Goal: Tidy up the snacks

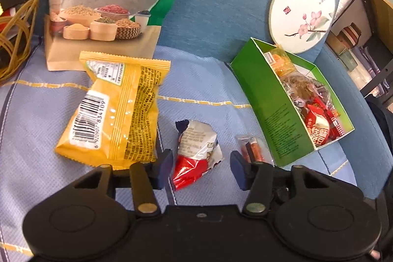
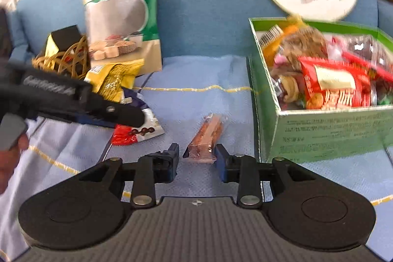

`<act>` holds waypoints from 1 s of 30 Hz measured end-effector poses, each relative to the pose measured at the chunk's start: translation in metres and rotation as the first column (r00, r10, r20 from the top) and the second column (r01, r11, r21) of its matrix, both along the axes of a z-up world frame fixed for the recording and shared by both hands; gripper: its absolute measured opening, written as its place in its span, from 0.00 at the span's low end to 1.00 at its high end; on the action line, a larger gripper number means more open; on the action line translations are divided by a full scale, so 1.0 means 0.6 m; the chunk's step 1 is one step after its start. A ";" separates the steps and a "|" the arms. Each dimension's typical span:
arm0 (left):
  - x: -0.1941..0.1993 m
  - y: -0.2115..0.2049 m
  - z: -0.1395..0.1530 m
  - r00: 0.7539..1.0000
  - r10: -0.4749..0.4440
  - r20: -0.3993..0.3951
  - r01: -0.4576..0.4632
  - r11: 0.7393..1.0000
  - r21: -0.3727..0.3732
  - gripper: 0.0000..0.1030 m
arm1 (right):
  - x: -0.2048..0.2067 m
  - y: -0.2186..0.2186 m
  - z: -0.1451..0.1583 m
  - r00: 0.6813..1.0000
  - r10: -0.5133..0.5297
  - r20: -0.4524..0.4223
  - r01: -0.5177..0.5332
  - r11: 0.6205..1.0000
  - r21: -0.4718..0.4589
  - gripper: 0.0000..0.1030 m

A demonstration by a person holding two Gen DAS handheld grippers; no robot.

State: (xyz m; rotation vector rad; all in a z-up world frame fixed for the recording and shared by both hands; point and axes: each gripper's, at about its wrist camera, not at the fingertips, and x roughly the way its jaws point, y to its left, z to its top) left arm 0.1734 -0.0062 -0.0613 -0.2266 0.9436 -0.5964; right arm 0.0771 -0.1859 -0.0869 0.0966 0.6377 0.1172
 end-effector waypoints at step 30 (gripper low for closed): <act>-0.023 -0.074 0.136 0.981 -0.036 0.193 0.051 0.996 -0.074 0.60 | -0.020 -0.057 0.089 0.982 -0.033 0.184 0.014 0.994 0.107 0.30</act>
